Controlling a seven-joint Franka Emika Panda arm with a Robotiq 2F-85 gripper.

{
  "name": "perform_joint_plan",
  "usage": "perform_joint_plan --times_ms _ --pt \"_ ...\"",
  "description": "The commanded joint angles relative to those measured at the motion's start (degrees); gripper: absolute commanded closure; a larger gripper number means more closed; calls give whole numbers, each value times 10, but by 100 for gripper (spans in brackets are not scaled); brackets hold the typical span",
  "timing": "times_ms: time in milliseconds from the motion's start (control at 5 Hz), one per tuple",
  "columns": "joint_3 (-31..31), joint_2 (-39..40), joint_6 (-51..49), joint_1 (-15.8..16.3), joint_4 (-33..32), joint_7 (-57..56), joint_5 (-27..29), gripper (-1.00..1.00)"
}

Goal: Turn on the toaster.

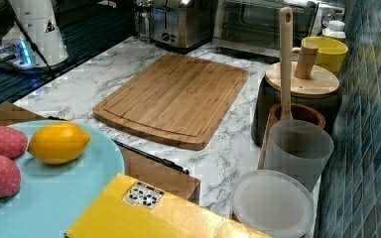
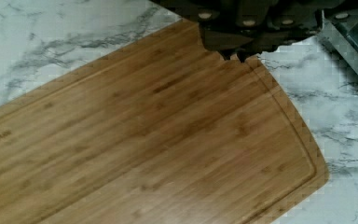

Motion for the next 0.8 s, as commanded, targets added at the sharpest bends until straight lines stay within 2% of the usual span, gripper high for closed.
perform_joint_plan --times_ms 200,400,600,800 --pt "64 -66 30 40 -82 -53 10 100" --pt "61 -104 48 54 -125 -56 21 100" --pt "68 -134 31 50 -145 -83 47 100" --pt "75 -149 42 66 -173 -88 43 100"
